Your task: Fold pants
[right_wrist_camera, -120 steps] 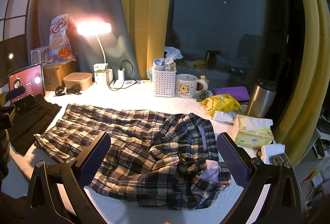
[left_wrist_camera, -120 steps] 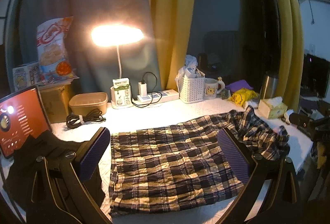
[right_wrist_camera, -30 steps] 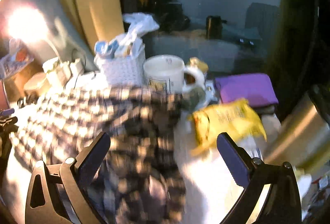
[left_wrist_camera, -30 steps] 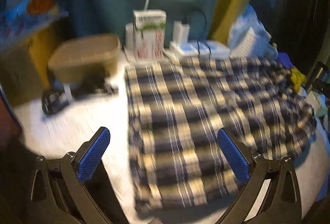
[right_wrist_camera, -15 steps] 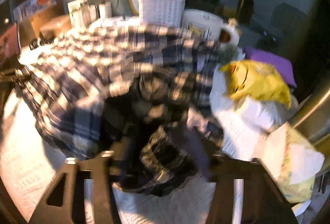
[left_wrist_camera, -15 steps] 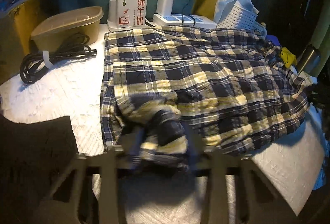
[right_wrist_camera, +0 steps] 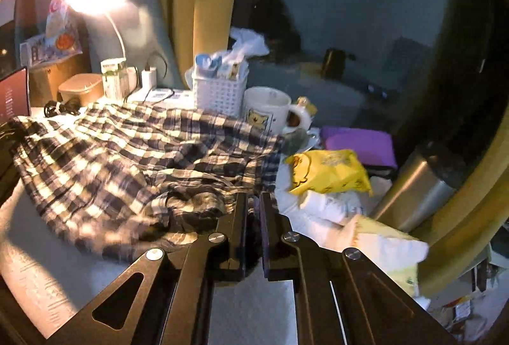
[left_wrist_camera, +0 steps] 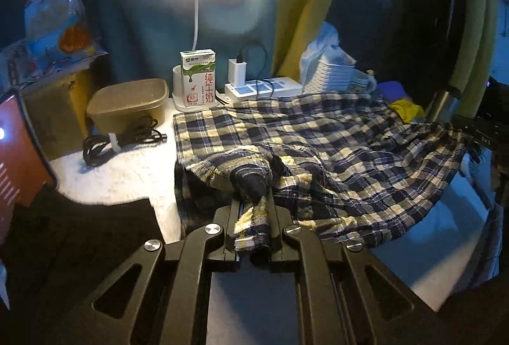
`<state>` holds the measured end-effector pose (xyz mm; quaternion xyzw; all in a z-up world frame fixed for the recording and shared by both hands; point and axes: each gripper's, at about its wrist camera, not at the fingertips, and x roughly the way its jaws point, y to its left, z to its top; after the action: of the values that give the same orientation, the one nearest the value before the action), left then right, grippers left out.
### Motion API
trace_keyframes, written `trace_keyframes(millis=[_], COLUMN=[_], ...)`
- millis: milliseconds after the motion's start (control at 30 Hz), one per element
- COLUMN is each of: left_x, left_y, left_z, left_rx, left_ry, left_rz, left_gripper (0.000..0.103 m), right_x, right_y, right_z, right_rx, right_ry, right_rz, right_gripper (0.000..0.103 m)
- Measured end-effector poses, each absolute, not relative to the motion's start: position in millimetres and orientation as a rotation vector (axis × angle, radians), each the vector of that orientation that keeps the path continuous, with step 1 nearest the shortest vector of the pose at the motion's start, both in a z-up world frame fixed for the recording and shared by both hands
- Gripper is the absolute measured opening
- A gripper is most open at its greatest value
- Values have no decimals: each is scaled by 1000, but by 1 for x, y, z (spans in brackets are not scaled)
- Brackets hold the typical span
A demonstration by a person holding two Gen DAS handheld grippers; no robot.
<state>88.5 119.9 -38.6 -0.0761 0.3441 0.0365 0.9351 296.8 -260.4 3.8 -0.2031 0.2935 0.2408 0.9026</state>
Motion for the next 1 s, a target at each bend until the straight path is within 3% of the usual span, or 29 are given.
trace_keyframes(millis=[267,300,700,733,767,800,867,967,1000], left_x=[43,38,-4,-3,-4,-4,-6,-5,-2], left_y=[94,90,77,79,80,82,84,86,85], left_z=[-72,-75,-104,-104,-103,-101,-98,-101,-105], left_rx=[-221,-222,-249,-259,-267,-271,-272,-289,-290], left_ry=[810,821,903,901,894,880,848,835,845], left_rz=[56,51,87,104,116,137,163,152,149], left_gripper=[8,8,10,11,18,26,68,71,71], right_x=[263,259,230,233,236,238,246,250,251], right_y=[-283,-288,-342,-343,-343,-343,-341,-332,-328], right_z=[-14,-18,-37,-42,-46,-50,-60,-70,-72], right_rx=[-419,-413,-230,-212,-199,-189,-164,-157,-163], right_ry=[653,664,715,725,730,737,757,768,762], right_rz=[487,480,439,429,420,423,449,475,478], right_gripper=[6,0,2,5,21,59,103,103,97])
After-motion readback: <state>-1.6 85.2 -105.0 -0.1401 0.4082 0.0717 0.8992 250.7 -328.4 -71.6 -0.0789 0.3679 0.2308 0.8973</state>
